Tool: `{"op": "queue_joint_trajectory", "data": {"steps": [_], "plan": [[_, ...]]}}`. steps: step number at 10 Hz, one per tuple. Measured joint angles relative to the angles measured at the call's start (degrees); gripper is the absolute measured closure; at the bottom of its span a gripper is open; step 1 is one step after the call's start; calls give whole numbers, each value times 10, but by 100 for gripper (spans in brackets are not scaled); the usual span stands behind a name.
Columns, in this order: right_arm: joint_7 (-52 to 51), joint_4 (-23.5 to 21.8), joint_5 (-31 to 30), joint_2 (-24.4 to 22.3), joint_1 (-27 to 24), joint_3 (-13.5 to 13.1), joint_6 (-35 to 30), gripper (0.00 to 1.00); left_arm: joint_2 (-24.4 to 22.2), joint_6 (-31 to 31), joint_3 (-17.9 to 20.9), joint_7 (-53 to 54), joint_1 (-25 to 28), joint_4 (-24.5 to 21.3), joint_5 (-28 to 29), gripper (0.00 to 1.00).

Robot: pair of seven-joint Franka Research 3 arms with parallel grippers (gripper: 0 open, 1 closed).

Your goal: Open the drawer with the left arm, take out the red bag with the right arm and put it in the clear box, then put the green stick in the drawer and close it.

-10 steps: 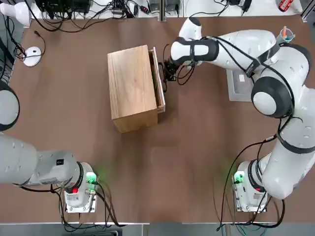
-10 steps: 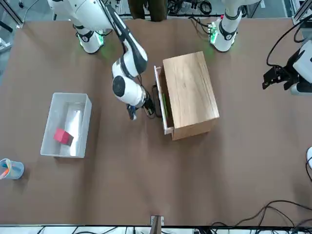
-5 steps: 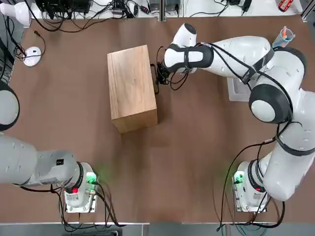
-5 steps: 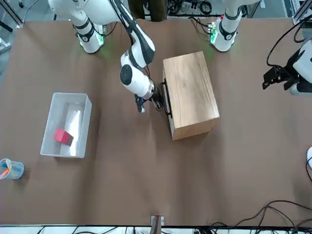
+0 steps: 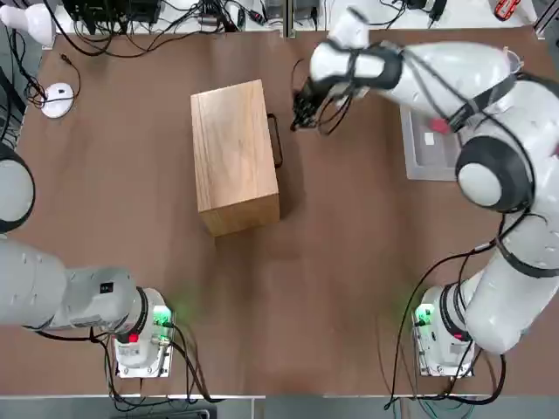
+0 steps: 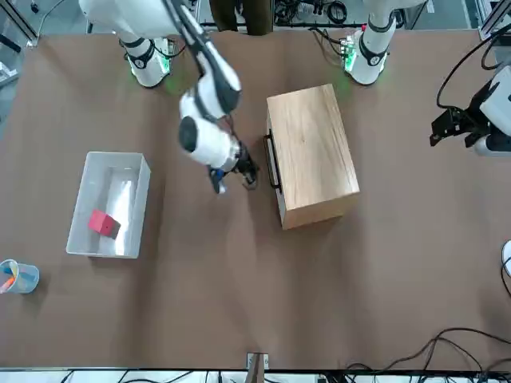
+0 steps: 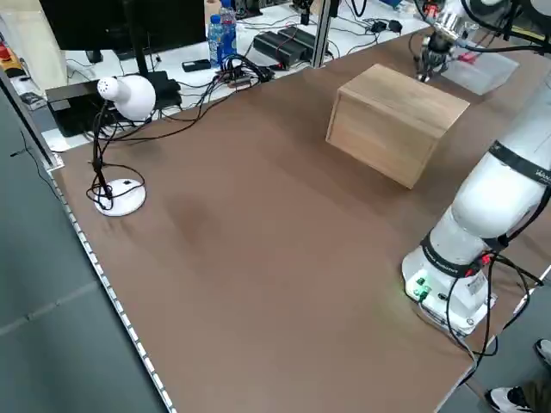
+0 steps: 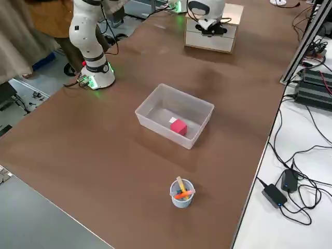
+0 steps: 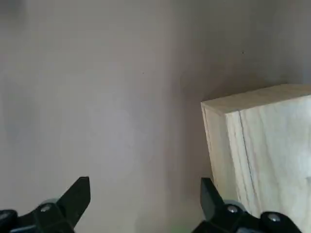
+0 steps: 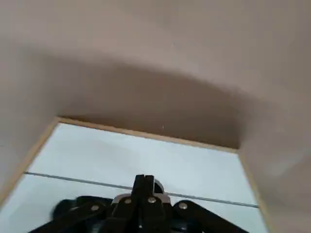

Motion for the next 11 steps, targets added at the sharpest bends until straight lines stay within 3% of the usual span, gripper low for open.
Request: {"op": "queue_joint_trajectory", "data": {"steps": [2,4,7,11], "plan": [[-144,8,-86,-53,-113,-23,-122,93,0,0,0,0,0,0,0,0],[-306,42,-186,-76,-229,-26,-220,90,0,0,0,0,1,-1,0,0],[-544,120,-292,-79,-334,-27,-266,72,1,0,0,0,1,-2,0,0],[-723,223,-315,-86,-389,-27,-277,15,1,0,0,0,2,-3,0,0]]}}
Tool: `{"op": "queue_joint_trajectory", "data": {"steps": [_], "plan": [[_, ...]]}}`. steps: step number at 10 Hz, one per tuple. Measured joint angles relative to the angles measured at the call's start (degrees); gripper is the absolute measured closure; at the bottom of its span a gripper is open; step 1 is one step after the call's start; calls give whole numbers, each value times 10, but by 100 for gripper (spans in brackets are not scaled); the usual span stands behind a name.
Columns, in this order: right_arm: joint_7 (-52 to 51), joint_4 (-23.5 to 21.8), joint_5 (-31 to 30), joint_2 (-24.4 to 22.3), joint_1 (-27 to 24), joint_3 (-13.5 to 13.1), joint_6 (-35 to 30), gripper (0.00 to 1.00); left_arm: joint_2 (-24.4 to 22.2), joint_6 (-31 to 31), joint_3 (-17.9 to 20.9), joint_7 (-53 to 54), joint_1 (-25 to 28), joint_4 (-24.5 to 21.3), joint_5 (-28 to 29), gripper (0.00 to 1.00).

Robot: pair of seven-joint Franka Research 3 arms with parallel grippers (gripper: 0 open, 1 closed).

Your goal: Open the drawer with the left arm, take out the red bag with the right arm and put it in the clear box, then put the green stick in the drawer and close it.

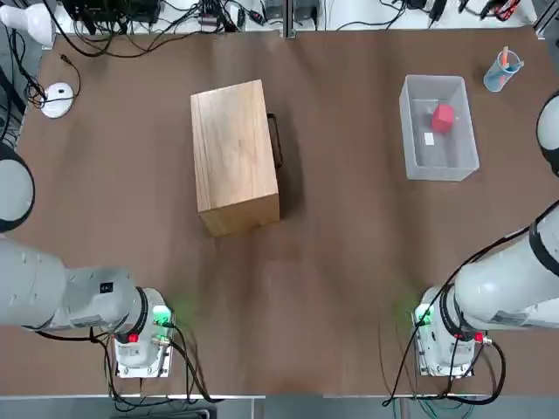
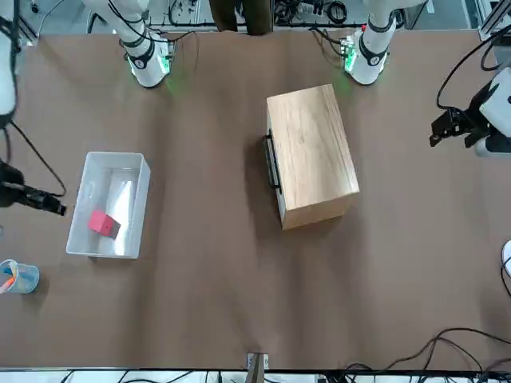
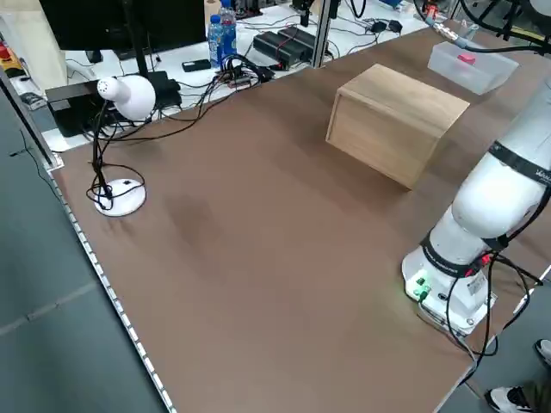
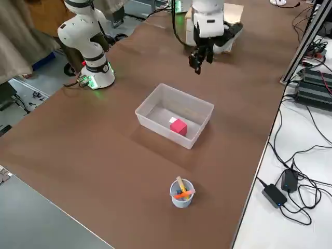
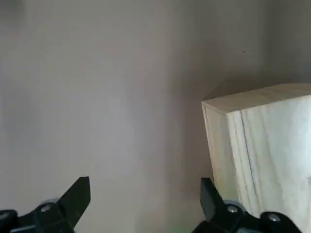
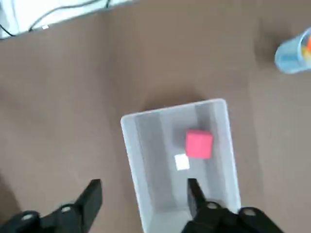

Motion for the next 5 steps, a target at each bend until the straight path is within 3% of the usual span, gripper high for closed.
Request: {"op": "queue_joint_trajectory", "data": {"steps": [1,3,5], "plan": [[-27,12,-4,-12,-2,1,-3,0,0,0,0,0,0,0,0,0],[-81,12,-20,-37,-2,5,-25,0,0,0,0,0,0,-1,0,0],[-98,-23,-24,-53,-2,6,-38,0,0,0,0,0,0,-1,0,0]]}}
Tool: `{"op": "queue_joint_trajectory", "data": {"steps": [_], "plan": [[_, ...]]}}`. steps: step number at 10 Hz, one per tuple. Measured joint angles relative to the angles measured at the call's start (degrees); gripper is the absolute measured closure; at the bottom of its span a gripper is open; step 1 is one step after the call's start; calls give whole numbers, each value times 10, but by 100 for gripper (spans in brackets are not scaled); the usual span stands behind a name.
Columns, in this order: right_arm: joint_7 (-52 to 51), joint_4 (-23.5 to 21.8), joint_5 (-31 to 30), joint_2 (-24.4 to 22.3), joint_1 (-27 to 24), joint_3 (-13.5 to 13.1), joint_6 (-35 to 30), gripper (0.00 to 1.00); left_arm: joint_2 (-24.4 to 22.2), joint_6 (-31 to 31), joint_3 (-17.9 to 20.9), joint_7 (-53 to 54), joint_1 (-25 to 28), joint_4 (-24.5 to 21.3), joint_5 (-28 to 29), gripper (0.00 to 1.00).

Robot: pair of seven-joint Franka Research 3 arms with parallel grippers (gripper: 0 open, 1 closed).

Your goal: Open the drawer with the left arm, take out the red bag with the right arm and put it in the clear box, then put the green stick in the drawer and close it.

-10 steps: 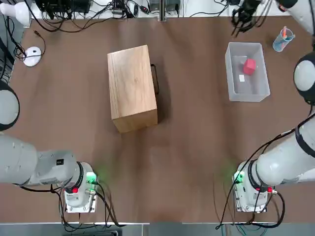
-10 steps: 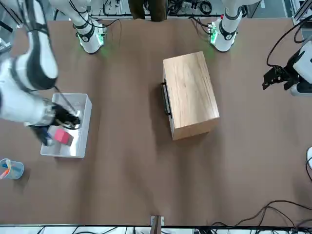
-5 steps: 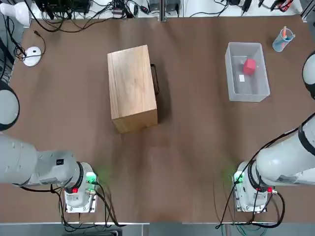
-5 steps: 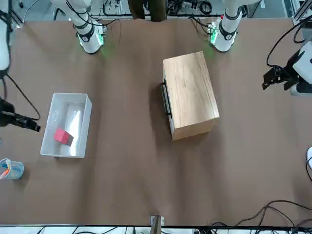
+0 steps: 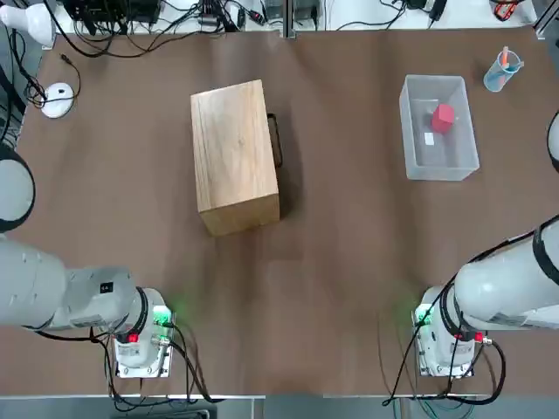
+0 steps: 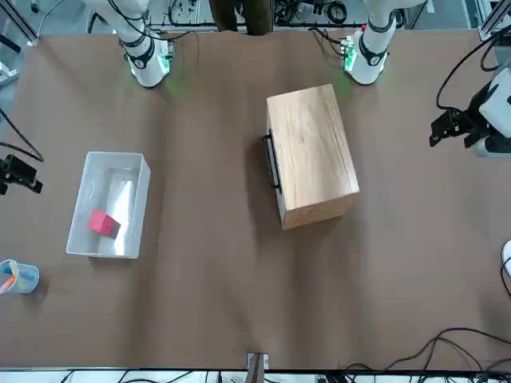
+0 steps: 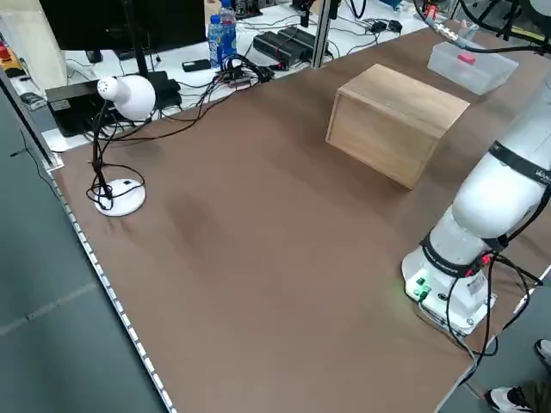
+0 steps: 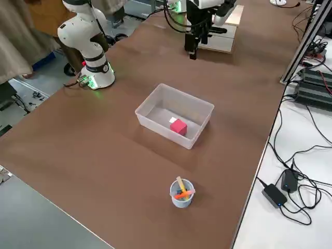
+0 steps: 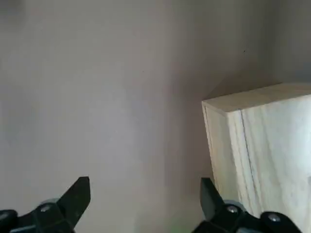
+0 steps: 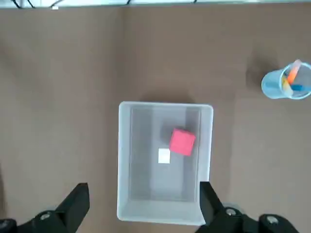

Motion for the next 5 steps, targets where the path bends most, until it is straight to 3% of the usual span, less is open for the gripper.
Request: {"op": "queue_joint_trajectory", "data": {"steps": [2,5], "plan": [[19,-37,0,-17,0,4,0,0,0,0,0,0,0,0,0,0],[41,-40,0,-37,4,14,-12,0,0,1,0,0,0,0,0,0]]}}
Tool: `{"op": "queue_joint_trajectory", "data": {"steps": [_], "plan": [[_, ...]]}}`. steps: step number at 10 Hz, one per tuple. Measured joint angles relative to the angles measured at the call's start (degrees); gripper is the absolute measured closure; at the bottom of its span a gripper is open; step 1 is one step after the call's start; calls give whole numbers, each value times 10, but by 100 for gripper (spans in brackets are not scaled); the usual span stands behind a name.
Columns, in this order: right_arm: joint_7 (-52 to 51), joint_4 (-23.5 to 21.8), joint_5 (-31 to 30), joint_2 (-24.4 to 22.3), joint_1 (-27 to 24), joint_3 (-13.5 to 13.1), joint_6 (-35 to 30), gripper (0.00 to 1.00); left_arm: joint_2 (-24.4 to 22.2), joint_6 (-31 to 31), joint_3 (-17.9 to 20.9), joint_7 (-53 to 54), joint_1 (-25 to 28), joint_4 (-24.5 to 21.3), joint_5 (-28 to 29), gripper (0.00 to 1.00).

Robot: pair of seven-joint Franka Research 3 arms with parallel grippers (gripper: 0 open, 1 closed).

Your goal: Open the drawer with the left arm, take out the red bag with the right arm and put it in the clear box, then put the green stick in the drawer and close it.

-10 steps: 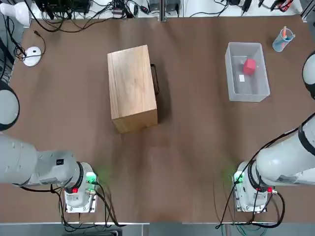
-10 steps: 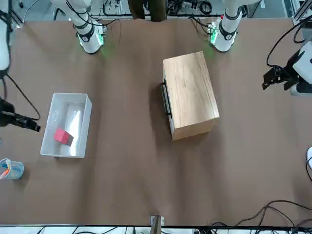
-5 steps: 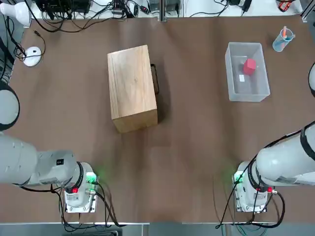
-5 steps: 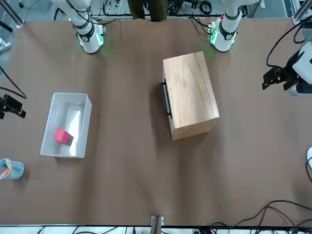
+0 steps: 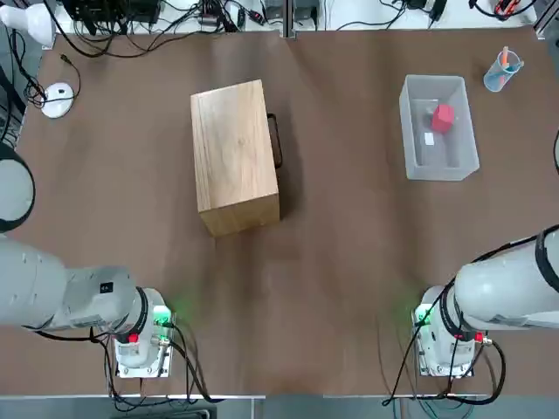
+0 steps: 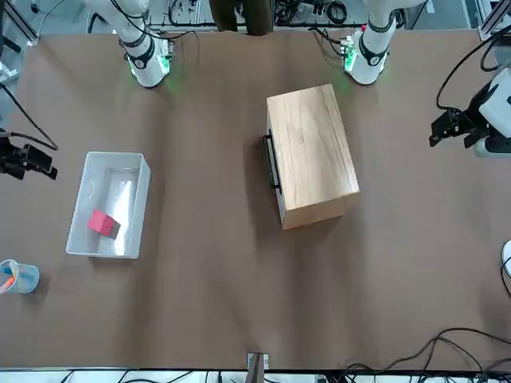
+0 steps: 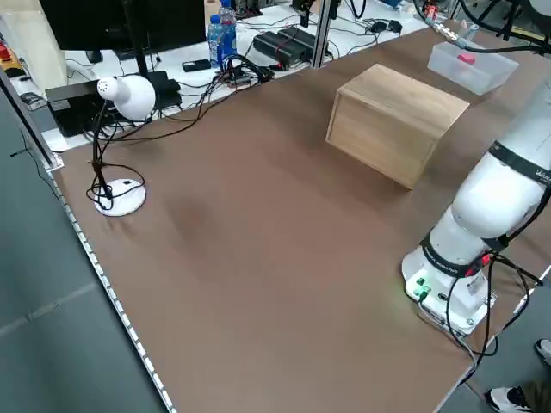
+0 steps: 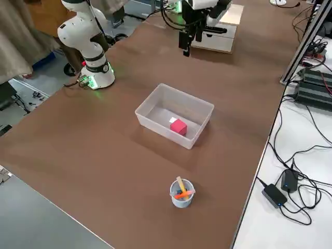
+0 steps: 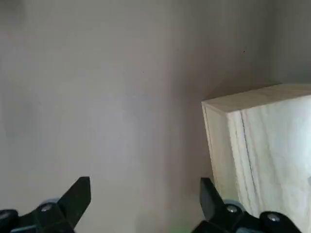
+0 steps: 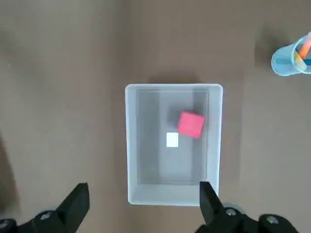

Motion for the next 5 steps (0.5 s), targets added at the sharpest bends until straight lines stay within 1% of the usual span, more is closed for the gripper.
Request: {"op": "queue_joint_trajectory", "data": {"steps": [5], "plan": [[2,0,0,-5,0,0,0,0,0,9,0,0,0,1,0,0]]}}
